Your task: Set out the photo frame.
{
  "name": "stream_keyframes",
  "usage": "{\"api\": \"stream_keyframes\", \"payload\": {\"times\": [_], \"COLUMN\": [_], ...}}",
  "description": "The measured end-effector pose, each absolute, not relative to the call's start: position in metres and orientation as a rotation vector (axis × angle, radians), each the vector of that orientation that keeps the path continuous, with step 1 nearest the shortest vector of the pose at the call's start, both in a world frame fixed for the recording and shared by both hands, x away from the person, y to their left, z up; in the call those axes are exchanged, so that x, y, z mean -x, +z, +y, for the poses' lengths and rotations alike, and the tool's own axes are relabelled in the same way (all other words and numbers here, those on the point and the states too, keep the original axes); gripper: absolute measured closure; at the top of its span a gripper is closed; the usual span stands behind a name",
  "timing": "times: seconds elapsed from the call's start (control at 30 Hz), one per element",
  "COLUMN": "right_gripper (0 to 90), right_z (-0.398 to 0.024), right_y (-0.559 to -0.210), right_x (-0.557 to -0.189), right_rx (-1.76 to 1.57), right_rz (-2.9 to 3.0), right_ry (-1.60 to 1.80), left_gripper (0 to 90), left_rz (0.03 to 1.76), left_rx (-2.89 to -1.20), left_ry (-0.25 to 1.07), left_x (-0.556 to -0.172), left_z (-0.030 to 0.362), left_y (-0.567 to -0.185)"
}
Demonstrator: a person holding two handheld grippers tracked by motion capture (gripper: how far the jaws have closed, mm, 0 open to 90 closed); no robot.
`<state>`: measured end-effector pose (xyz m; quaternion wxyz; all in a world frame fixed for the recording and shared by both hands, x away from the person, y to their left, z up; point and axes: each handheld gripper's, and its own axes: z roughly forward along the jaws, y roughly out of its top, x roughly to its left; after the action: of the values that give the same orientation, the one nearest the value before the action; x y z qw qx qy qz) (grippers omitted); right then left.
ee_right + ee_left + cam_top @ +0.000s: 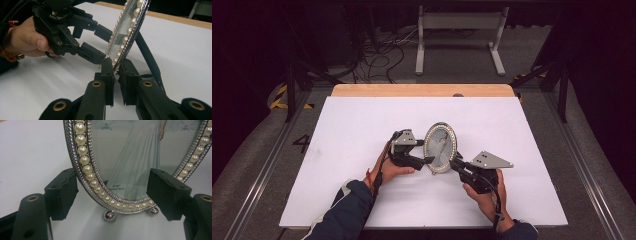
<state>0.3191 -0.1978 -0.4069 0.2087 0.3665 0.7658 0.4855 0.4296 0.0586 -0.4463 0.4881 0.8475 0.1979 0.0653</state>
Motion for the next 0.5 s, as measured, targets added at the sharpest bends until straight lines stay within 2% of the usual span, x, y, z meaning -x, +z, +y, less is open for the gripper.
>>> {"api": "stream_keyframes", "payload": {"times": [0.43,0.5], "right_gripper": [82.2,82.2], "right_z": [-0.202,-0.202], "right_y": [-0.408,-0.408], "right_x": [-0.324,-0.326], "right_rx": [-1.052,-1.061], "right_rz": [2.114,2.114], "right_ry": [1.355,1.364], "left_gripper": [31.1,34.4], "left_rz": [0.475,0.489], "left_rx": [-2.088,-2.096], "left_ry": [0.118,0.122], "left_x": [-0.426,-0.424], "left_z": [0.071,0.072], "left_y": [-0.445,-0.445]}}
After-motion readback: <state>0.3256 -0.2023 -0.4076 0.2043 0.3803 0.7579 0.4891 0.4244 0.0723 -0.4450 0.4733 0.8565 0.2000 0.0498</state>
